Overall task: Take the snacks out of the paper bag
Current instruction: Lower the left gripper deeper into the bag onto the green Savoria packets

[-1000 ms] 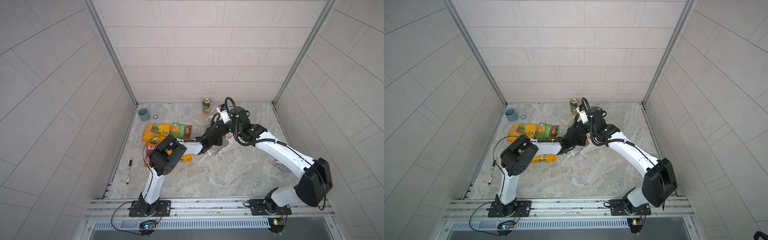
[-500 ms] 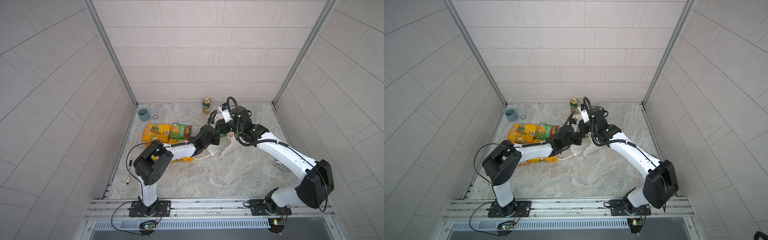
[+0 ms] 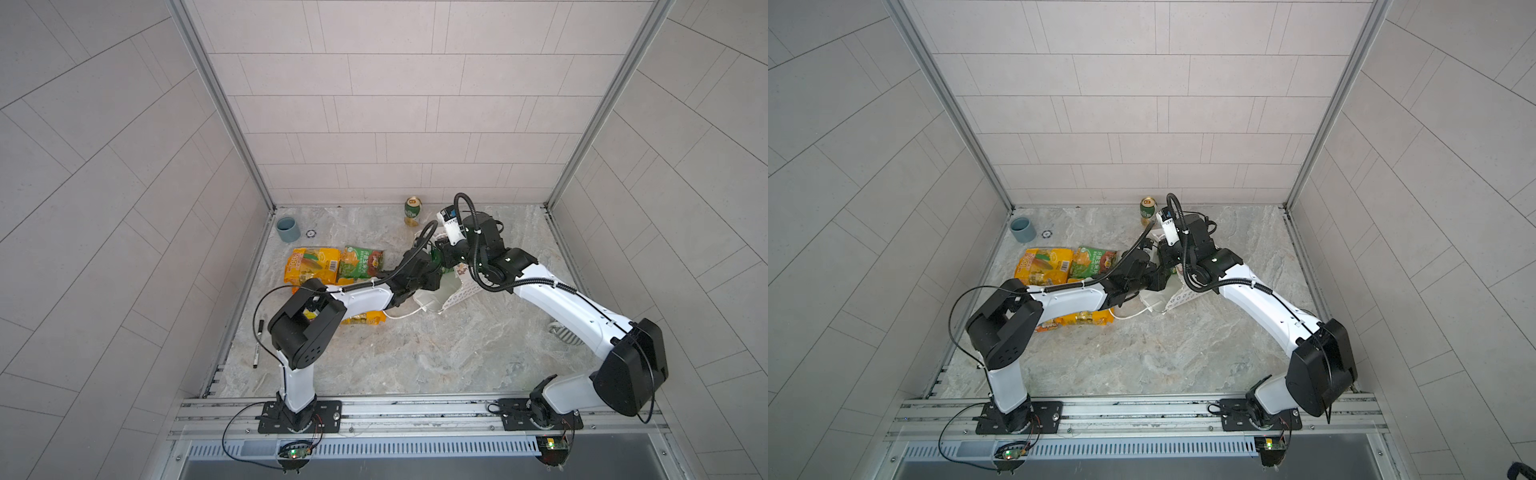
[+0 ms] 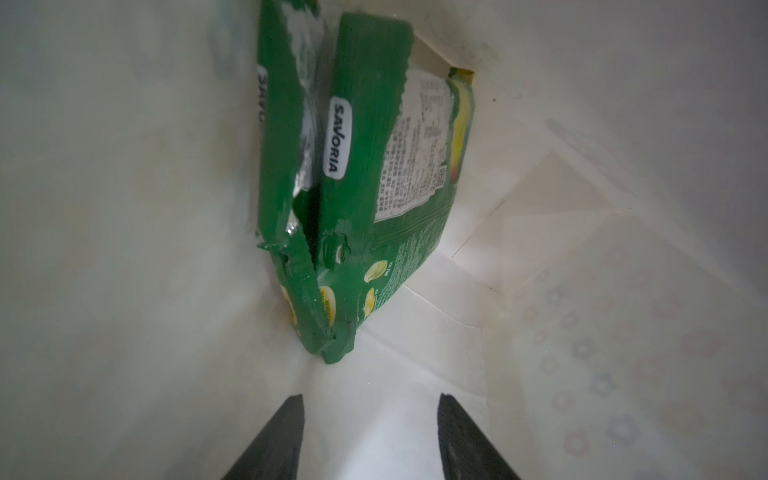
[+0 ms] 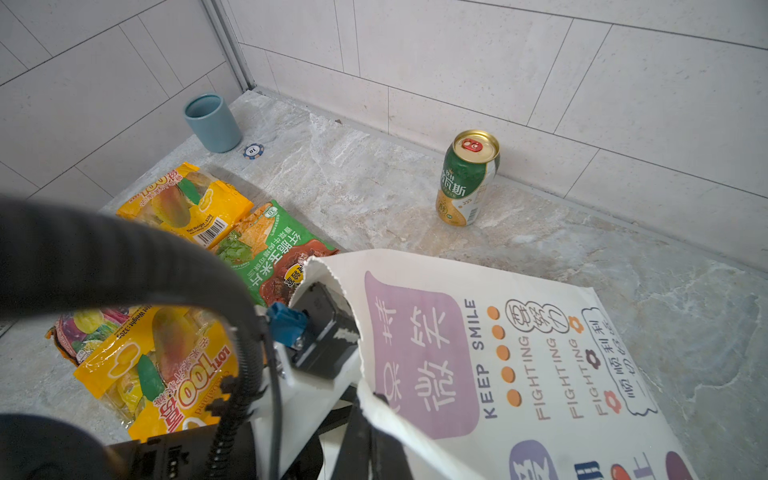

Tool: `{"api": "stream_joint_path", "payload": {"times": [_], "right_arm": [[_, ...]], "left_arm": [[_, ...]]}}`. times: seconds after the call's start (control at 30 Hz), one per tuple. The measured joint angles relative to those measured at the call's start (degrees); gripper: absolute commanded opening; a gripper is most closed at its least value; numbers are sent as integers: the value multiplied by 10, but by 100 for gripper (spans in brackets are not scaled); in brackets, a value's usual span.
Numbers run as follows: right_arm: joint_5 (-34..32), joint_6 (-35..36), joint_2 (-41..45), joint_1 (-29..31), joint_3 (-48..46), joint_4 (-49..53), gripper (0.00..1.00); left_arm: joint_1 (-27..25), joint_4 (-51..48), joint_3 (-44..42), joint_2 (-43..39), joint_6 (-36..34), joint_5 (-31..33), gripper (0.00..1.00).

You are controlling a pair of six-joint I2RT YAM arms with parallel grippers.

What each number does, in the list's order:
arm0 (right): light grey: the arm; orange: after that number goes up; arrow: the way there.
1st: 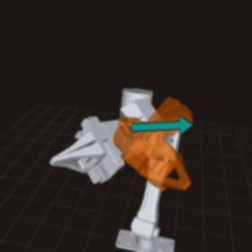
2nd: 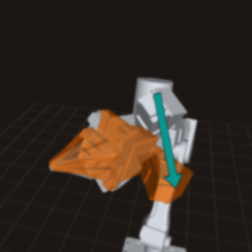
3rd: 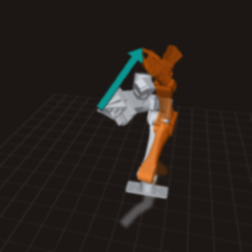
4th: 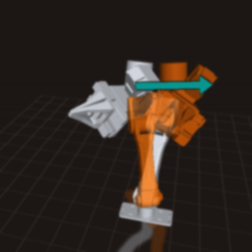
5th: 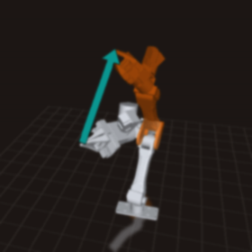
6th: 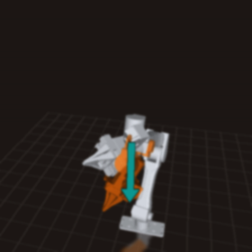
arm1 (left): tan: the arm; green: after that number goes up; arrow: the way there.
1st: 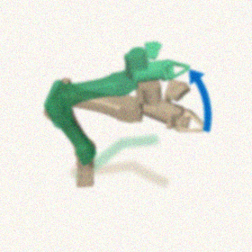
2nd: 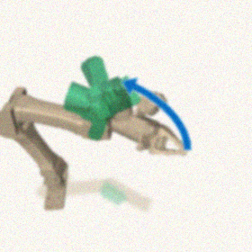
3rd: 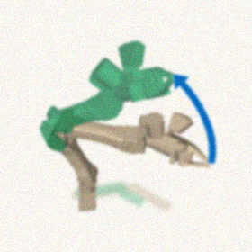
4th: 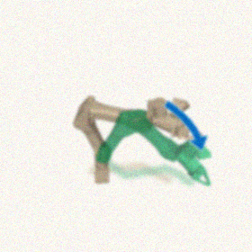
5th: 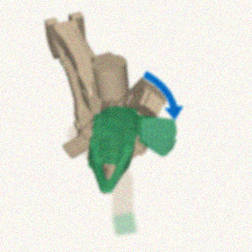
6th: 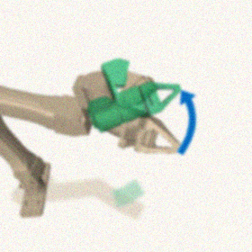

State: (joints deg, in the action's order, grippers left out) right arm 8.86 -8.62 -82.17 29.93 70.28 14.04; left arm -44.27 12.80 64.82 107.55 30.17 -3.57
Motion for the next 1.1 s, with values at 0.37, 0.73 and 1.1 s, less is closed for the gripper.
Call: {"api": "stream_joint_path", "payload": {"times": [0.37, 0.73, 1.1], "right_arm": [[13, 0, 0, -5, -5, -6, 0], [22, -1, 0, -12, -29, -27, 0], [20, -1, 0, -14, -30, -35, 0]], "left_arm": [[0, -7, 59, 65, 3, 0, 62], [2, 10, 121, 151, 7, -29, 45], [4, 41, 121, 162, -5, -52, 0]]}}
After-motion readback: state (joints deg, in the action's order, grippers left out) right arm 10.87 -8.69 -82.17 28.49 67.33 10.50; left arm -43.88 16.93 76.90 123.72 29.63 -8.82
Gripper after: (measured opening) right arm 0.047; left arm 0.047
